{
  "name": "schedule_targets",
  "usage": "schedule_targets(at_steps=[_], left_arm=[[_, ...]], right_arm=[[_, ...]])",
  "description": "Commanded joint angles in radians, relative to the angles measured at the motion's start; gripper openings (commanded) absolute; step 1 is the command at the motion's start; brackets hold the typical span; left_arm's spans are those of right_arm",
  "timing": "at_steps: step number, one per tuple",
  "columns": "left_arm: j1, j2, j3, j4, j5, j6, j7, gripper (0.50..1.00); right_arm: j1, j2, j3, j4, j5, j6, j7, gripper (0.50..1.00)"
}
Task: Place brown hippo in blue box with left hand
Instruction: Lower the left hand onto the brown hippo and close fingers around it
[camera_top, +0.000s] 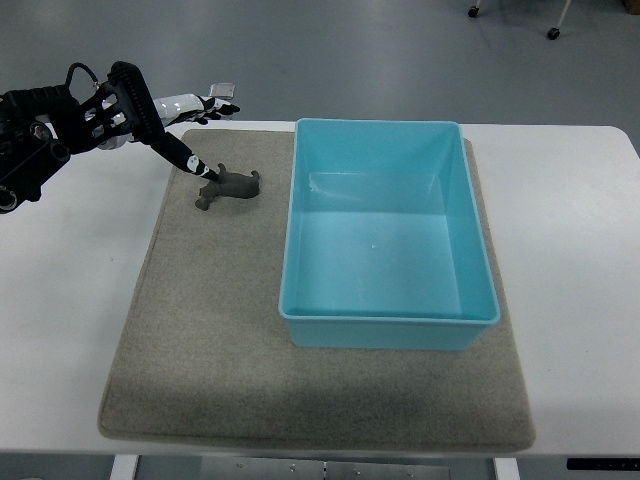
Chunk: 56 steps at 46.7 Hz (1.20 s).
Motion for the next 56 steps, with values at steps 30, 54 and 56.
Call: schedule_targets(at_steps=[30,54,56], left_arm=[[0.001,-0.004,0.122,-0.031,0.007,0.093,-0.002,0.932],[0.02,-0.007,0.151,-0.031,0.02,0.138,-0.002,0.864],[0.02,-0.009,0.151,-0.031,0.02,0.138,-0.002,0.861]], right_arm=[[0.0,0.0,0.0,0.0,0.0,0.0,0.0,0.936],[0.0,0.0,0.0,0.0,0.0,0.0,0.0,0.936],[0.0,0.0,0.0,0.0,0.0,0.0,0.0,0.936]])
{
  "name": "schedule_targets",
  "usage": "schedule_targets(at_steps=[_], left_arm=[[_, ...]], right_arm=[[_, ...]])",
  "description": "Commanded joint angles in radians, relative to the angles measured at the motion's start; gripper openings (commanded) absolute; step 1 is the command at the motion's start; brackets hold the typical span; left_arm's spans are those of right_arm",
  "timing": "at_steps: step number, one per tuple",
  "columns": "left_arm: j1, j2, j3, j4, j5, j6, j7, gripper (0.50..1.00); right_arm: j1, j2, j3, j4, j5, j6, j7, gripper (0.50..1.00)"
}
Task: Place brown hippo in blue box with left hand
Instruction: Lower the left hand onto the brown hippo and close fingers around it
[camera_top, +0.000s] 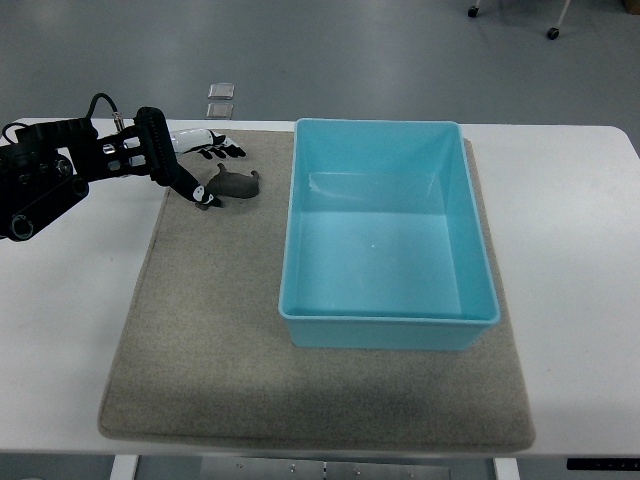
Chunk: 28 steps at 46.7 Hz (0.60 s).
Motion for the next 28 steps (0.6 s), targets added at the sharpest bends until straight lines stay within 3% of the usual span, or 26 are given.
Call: schedule_targets(at_steps=[1,16,28], left_arm=[[0.001,-0.001,0.001,0.0,0.0,0.003,0.0,0.857],[0.001,-0.003,0.001,-0.006,0.002,0.012,0.002,0.776],[0.007,-0.005,0.015,-0.029,0.002,0.046,0.005,0.658]], right_arm=[[0.0,0.0,0.0,0.0,0.0,0.0,0.0,0.936],[0.0,0.0,0.0,0.0,0.0,0.0,0.0,0.936],[0.0,0.0,0.001,0.0,0.0,0.0,0.0,0.936]])
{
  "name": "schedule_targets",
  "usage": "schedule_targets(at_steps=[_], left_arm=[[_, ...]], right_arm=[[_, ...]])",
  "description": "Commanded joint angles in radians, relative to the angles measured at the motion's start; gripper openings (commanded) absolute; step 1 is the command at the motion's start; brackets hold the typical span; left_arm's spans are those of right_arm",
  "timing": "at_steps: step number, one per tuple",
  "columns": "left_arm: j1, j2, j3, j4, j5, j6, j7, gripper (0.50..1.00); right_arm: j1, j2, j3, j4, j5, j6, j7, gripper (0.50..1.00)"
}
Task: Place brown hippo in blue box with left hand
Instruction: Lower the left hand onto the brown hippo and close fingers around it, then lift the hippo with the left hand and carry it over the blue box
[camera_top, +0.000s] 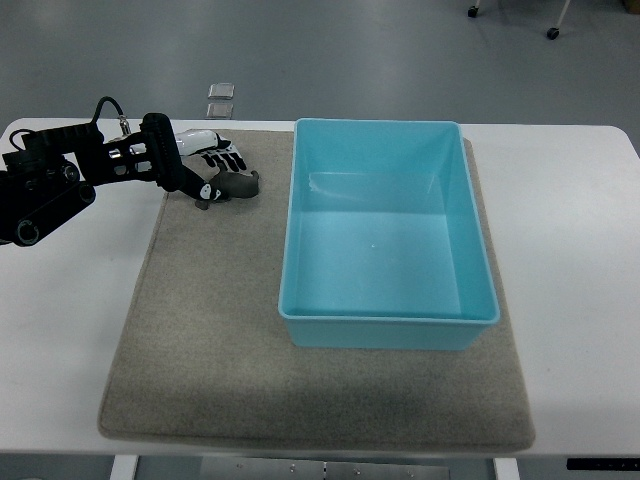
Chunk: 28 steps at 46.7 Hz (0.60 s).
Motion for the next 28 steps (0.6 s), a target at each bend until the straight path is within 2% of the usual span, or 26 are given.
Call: schedule_targets(at_steps=[1,5,14,28], left_arm=[[0.001,0.0,0.0,-0.004,0.0,0.002,0.0,0.649],[0.001,0.0,0.0,-0.002,0.0,0.003,0.0,0.617],[0.001,0.0,0.002,-0.002,0.0,0.002,0.0,0.5],[-0.006,0.0,0.0,-0.004,0.0,0.003,0.002,0.5]], right_arm=[[0.0,0.0,0.0,0.0,0.0,0.0,0.0,0.936],[0.0,0.0,0.0,0.0,0.0,0.0,0.0,0.936],[0.0,0.0,0.0,0.0,0.0,0.0,0.0,0.936],[0.0,0.0,0.0,0.0,0.0,0.0,0.0,0.936]])
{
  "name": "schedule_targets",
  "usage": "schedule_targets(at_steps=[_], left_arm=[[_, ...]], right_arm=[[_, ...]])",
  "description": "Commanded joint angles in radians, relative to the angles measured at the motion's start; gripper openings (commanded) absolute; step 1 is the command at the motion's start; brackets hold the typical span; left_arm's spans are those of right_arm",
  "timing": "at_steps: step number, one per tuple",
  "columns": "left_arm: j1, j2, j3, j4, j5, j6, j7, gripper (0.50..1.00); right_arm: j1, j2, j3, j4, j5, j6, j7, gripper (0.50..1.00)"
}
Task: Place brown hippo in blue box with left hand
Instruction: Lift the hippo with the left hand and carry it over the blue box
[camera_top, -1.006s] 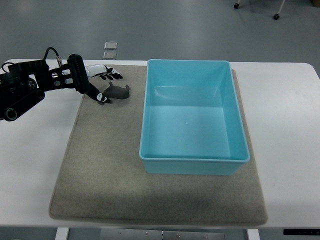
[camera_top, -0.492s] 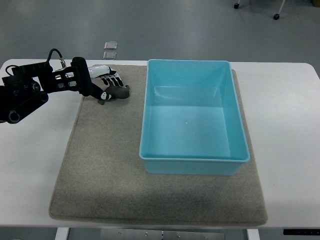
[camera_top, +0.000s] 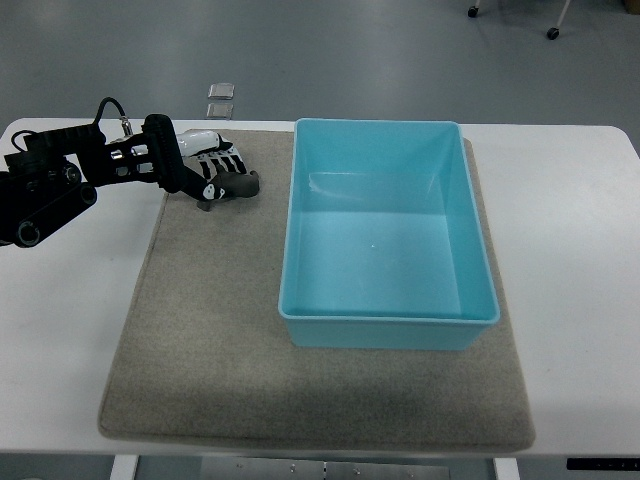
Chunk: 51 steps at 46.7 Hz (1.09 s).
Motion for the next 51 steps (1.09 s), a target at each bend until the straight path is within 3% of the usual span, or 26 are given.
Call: schedule_targets(at_steps=[1,30,42,51], left_arm=[[-0.007,0.0,-0.001,-0.002,-0.002,0.001,0.0,0.5],[-0.162,0.037,-0.021,-0.063,-0.012,0.002,-0.001,0.5],[-0.209,0.02,-0.021,-0.215,-0.012,0.005,0.011,0.5],[-0.209,-0.049,-0.006,-0.299,-0.005,0.002,0.011,0.5]], right_arm=[[0.0,0.0,-0.001,0.0,0.0,0.0,0.0,0.936],[0.0,0.0,-0.001,0.0,0.0,0.0,0.0,0.936],[0.0,0.0,-0.001,0.0,0.0,0.0,0.0,0.936],[0.0,0.0,-0.001,0.0,0.0,0.0,0.0,0.936]])
